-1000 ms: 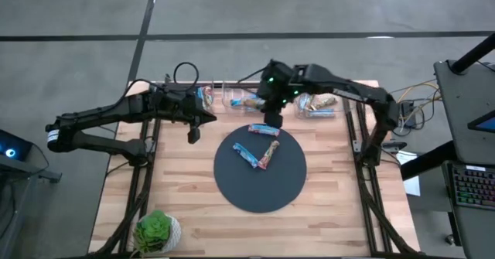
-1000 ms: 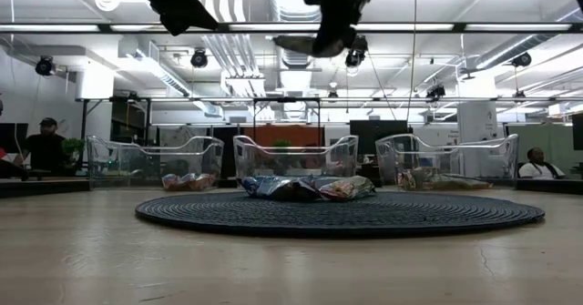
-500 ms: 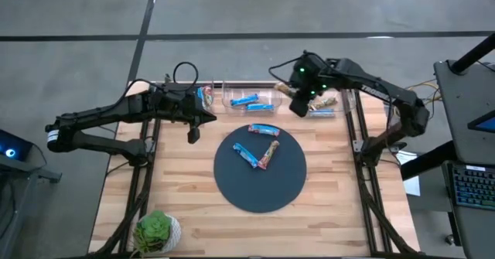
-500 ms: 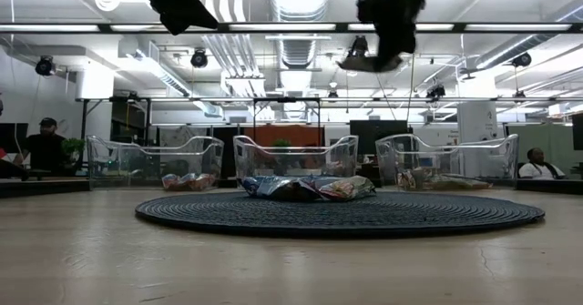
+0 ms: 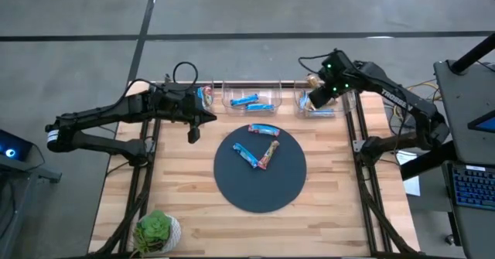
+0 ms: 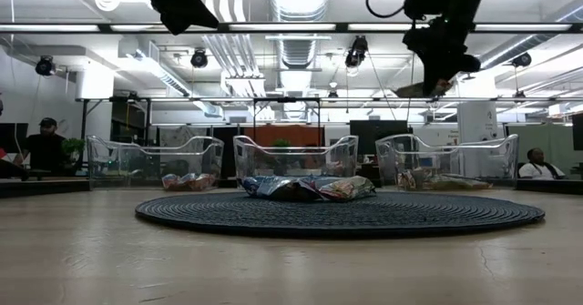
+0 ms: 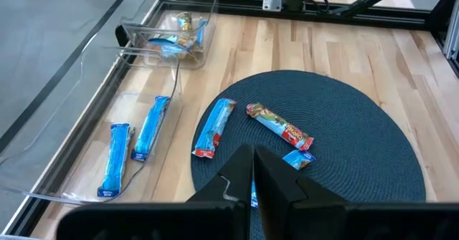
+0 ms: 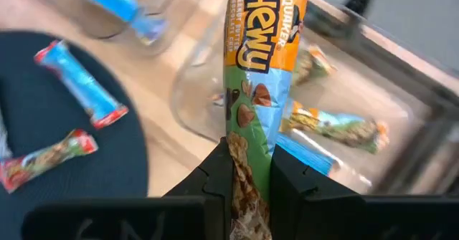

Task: Pick and place Granola Bars by type
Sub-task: Put the yellow granola bar into the right transparent bin

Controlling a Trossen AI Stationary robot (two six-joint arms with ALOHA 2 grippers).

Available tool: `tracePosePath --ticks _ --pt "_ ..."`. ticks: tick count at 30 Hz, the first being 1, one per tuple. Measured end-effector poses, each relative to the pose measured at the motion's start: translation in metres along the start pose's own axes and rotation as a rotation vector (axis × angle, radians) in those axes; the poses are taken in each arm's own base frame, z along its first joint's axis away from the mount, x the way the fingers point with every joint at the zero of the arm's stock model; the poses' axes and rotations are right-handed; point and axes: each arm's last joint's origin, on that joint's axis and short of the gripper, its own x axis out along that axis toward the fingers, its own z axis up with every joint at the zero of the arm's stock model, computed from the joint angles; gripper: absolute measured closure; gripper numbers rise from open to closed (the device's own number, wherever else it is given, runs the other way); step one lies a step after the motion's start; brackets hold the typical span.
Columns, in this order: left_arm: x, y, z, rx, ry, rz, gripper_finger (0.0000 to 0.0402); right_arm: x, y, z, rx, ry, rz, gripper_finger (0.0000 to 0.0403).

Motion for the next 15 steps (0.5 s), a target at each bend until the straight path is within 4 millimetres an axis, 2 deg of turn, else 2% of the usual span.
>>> tracePosePath --ticks 8,15 --pt "0.0 0.0 0.0 -0.002 -0.004 0.0 0.0402 0.004 -0.022 -0.001 0.197 -0.005 -0.09 0.0358" --pt "0.0 0.0 0.0 -0.005 -0.005 0.0 0.0402 0.026 -0.032 -0.012 0.291 0.037 -0.117 0.0358"
